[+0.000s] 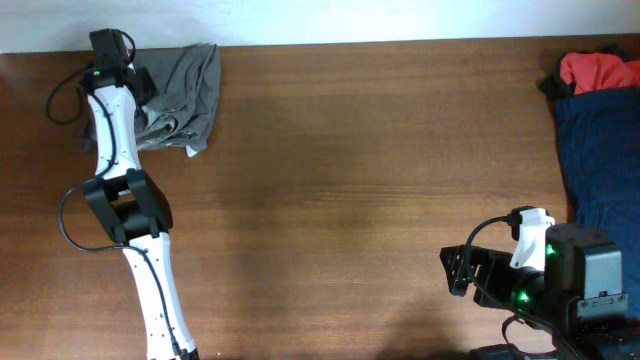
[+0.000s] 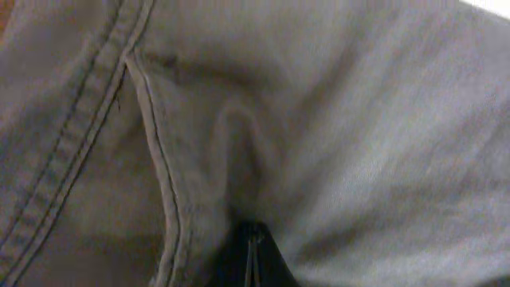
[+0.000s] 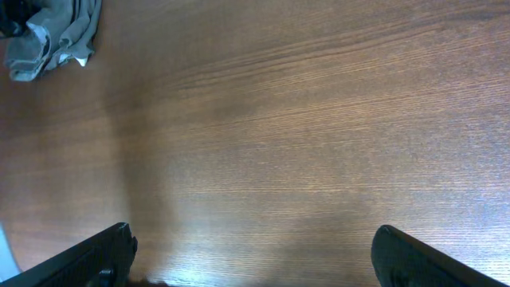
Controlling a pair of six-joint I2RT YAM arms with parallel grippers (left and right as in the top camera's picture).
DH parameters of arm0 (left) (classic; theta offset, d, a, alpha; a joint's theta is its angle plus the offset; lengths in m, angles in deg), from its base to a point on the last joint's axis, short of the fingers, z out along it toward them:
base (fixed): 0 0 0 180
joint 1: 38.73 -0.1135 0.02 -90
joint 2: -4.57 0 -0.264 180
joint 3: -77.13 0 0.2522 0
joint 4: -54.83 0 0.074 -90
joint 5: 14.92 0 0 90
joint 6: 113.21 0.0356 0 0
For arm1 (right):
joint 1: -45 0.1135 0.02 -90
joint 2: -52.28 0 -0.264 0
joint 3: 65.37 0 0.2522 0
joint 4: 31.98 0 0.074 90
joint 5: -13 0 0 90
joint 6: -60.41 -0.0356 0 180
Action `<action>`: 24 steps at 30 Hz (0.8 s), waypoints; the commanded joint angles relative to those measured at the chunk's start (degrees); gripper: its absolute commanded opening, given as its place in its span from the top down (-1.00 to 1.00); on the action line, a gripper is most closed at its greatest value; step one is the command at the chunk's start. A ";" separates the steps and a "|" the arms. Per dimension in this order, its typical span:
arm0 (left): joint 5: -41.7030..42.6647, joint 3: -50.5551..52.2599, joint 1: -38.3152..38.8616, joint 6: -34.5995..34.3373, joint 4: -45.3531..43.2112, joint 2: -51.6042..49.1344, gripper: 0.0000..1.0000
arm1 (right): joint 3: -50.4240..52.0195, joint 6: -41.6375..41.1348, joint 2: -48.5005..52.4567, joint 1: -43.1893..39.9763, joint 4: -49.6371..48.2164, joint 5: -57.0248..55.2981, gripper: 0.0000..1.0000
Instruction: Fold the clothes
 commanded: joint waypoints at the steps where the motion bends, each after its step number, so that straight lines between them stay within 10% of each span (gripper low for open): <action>1: -0.46 -0.02 -0.04 -0.31 -1.51 -4.35 0.99 | 0.15 -0.46 -0.02 0.35 -0.13 -0.66 -0.98; 16: -0.35 -5.77 0.02 -0.33 5.03 -0.66 0.74 | 0.15 -0.46 -0.02 0.35 -0.13 -0.66 -0.98; 19: 0.09 -9.20 0.24 -0.59 8.74 3.17 0.17 | 0.15 -0.46 -0.02 0.35 -0.13 -0.66 -0.98; 22: 3.41 -12.31 0.39 -0.74 12.55 7.23 -0.98 | 0.15 -0.46 -0.02 0.35 -0.13 -0.66 -0.98; 24: 8.52 -15.23 0.44 -0.74 17.16 11.06 -0.98 | 0.15 -0.46 -0.02 0.35 -0.13 -0.66 -0.98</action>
